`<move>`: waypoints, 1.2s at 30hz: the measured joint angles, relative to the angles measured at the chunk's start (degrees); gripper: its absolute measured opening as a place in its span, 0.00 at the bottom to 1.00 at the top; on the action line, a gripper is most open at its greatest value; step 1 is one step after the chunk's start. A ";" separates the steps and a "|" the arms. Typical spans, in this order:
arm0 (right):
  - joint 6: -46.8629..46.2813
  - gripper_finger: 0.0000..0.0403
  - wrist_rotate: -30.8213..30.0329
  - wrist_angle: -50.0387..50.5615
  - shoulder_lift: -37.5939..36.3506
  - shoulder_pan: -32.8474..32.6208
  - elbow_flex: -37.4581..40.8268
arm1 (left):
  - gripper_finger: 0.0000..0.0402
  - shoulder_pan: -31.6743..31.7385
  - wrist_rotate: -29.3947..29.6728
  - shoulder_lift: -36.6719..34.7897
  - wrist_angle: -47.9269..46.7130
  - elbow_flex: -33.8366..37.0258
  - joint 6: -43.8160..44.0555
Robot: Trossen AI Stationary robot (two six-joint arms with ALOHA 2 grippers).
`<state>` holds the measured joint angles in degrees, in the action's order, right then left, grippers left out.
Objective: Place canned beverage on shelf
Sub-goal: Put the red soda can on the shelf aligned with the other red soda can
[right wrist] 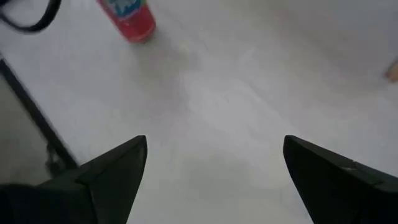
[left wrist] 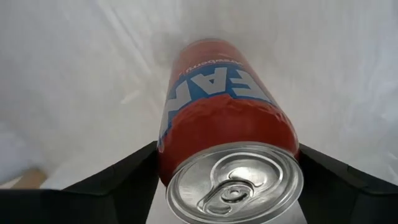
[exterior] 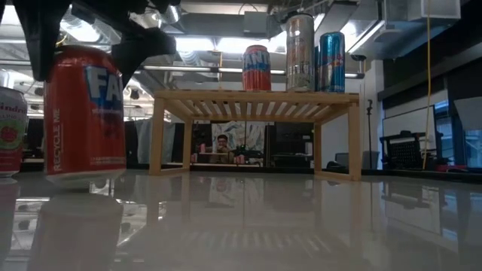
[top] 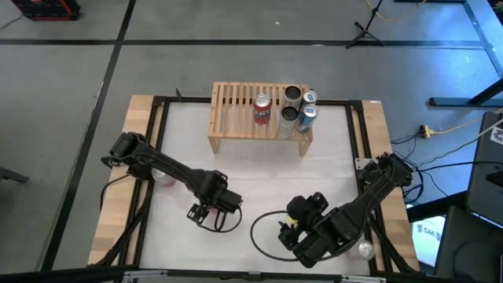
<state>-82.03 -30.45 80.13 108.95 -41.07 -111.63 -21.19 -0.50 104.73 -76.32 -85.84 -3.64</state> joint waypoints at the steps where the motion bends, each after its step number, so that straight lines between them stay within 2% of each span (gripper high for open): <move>1: 0.18 0.90 -0.58 0.22 0.00 -0.04 0.00 | 0.78 -0.09 0.07 0.00 -0.38 -0.40 -0.14; 13: 11.60 0.90 -0.03 -0.32 -0.02 -0.12 0.00 | 0.81 -1.50 1.04 -0.09 -0.11 -4.44 0.56; 20: 16.83 0.90 -0.09 -0.39 -0.02 -0.12 0.00 | 0.81 -2.26 3.87 -0.43 -0.26 -6.15 5.77; 24: 21.27 0.90 -0.11 -0.39 -0.02 0.14 0.00 | 0.81 -3.55 5.50 -2.20 -0.64 -10.32 13.93; 27: 25.21 0.90 0.07 -1.17 -0.02 1.60 0.00 | 0.81 -5.39 5.63 -6.47 1.64 -10.13 21.50; 29: 29.28 0.90 0.34 -2.27 -0.02 3.03 0.00 | 0.81 -7.25 6.29 -10.57 2.87 -8.16 26.93; 36: 46.27 0.90 3.29 -13.87 -0.03 10.57 -0.02 | 0.81 -16.95 17.33 -26.39 6.25 4.49 49.96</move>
<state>-35.77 -27.17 66.26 108.91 -30.50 -111.66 -38.15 16.83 78.34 -70.07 -81.35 46.33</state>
